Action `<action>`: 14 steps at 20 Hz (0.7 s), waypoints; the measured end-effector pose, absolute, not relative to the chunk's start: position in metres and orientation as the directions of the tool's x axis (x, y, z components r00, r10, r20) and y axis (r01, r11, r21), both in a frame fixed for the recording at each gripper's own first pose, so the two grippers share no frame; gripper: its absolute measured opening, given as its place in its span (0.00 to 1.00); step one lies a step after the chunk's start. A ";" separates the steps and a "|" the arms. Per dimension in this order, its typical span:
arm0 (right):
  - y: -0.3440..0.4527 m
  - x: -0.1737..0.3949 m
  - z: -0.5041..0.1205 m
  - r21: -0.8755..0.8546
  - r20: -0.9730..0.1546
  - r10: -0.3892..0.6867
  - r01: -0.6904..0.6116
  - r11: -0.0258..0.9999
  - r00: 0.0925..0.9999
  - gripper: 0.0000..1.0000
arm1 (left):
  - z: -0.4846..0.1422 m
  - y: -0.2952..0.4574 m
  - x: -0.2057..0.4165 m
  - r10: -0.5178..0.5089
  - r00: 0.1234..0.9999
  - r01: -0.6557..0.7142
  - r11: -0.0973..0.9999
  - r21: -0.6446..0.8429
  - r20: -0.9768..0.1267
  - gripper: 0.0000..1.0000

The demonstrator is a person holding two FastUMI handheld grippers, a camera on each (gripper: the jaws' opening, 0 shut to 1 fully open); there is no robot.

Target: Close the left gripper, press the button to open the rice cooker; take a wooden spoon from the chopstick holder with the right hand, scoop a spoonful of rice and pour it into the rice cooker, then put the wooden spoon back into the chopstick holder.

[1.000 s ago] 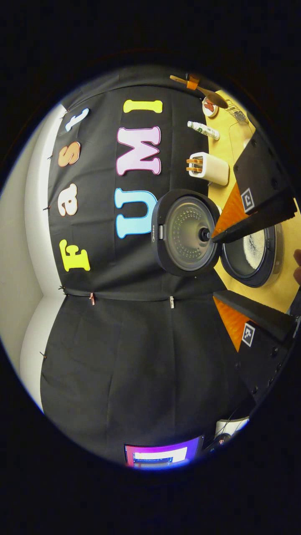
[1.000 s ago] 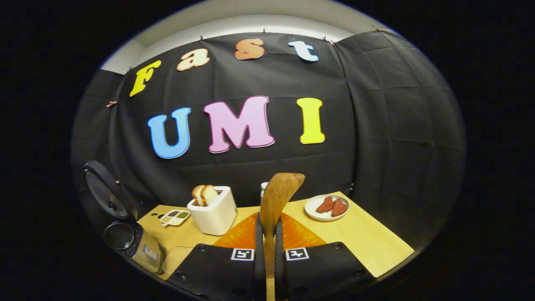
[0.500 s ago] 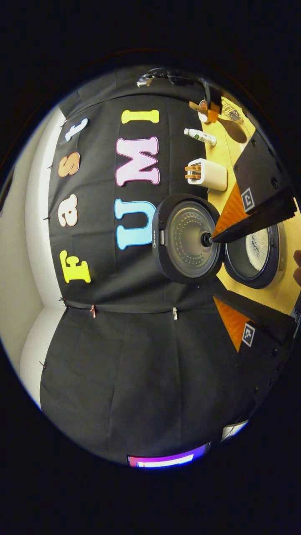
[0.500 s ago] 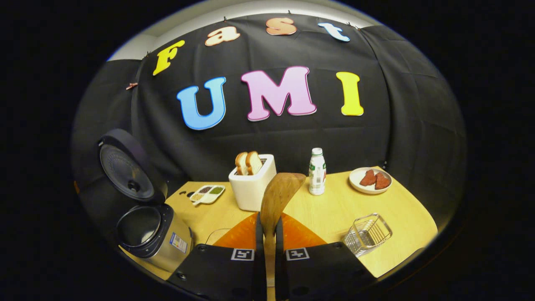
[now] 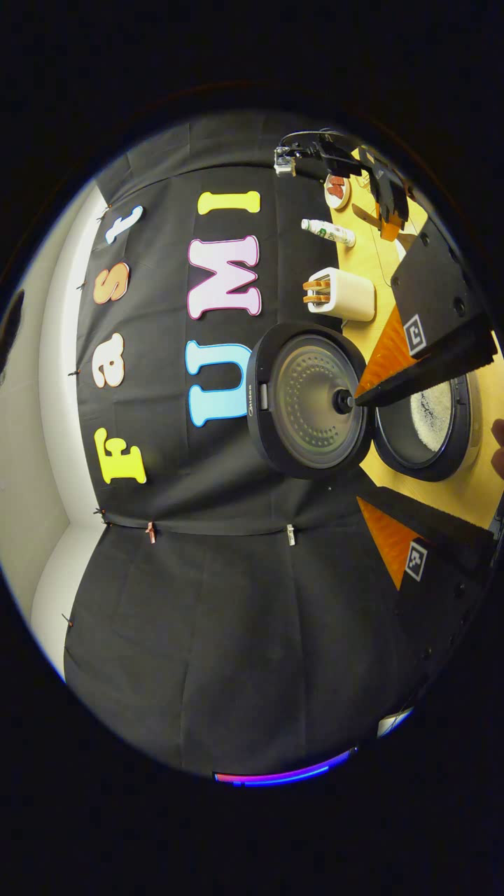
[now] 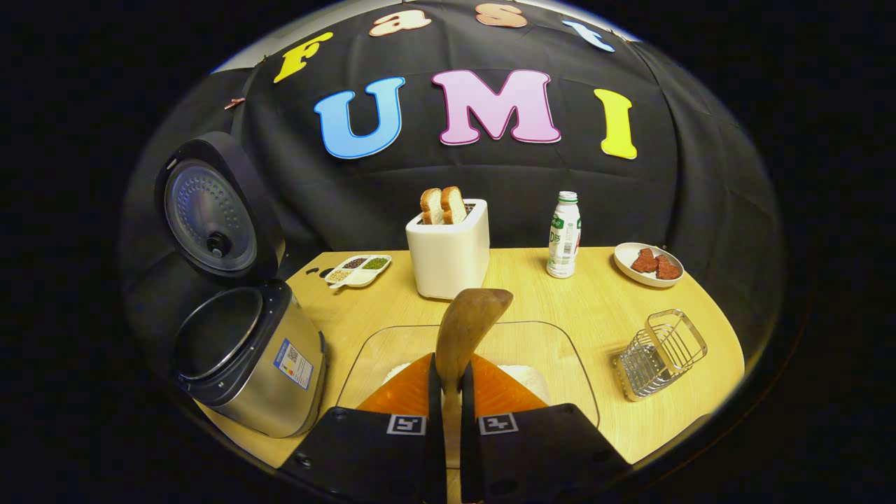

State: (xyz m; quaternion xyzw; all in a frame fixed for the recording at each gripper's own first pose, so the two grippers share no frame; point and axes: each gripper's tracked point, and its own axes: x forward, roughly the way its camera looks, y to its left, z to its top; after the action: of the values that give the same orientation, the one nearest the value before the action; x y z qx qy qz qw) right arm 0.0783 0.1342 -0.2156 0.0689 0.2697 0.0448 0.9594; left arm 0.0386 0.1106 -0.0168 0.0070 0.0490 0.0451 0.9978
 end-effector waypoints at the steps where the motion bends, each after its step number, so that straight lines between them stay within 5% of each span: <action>1: 0.139 0.078 -0.216 0.164 -0.513 0.128 -0.050 0.985 0.849 0.12 | -0.018 0.112 0.039 0.090 0.991 -0.088 0.996 0.017 -0.102 0.81; 14: 0.138 0.081 -0.197 0.370 -0.506 0.105 0.106 0.923 0.856 0.12 | -0.016 0.120 0.032 0.092 0.990 -0.088 0.995 0.042 -0.102 0.80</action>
State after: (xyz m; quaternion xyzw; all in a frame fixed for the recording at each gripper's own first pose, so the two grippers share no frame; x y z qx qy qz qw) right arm 0.0814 0.1375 -0.1969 0.1966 0.2683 -0.0005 0.9431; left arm 0.0322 0.1195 -0.0164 0.0188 0.0521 0.0452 0.9974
